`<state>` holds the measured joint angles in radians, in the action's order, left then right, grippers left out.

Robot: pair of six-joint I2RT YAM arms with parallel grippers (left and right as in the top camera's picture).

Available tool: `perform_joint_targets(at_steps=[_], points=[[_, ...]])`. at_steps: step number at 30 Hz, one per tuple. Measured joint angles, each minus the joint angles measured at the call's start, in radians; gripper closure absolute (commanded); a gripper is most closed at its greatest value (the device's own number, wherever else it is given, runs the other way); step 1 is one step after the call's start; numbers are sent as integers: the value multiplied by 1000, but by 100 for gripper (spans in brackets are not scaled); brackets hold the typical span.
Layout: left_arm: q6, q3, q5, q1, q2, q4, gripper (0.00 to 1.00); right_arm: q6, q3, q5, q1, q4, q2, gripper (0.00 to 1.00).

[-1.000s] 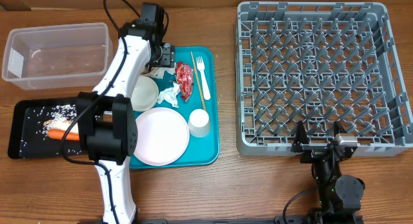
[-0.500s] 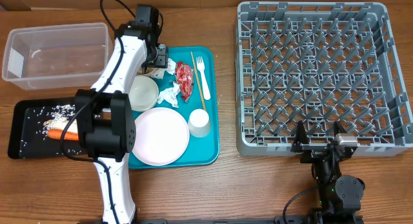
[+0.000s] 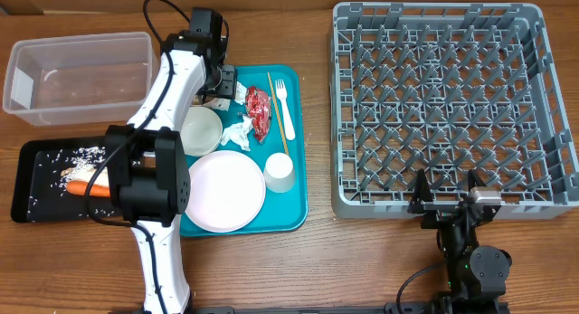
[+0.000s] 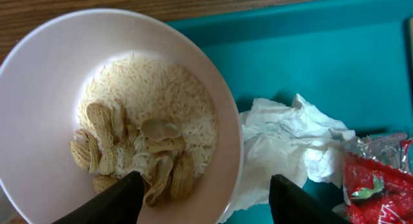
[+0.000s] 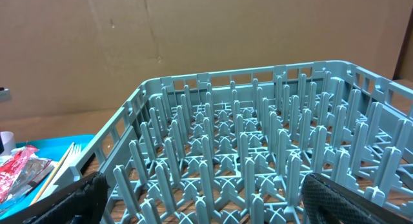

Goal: Sort waste into correct bins and load items into the dishwasher rack

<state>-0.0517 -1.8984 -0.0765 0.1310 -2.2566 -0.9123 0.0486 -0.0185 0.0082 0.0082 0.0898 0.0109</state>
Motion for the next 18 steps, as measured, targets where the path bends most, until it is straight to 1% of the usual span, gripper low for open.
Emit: perform_joint_targets(at_steps=[9,13,18], points=[[0,8,-3,0,-1,11,36,0,0,0,0,0,0,0],[-1,9,-3,0,-1,25,39,0,0,0,0,0,0,0],[-5,9,-3,0,-1,38,41,0,0,0,0,0,0,0]])
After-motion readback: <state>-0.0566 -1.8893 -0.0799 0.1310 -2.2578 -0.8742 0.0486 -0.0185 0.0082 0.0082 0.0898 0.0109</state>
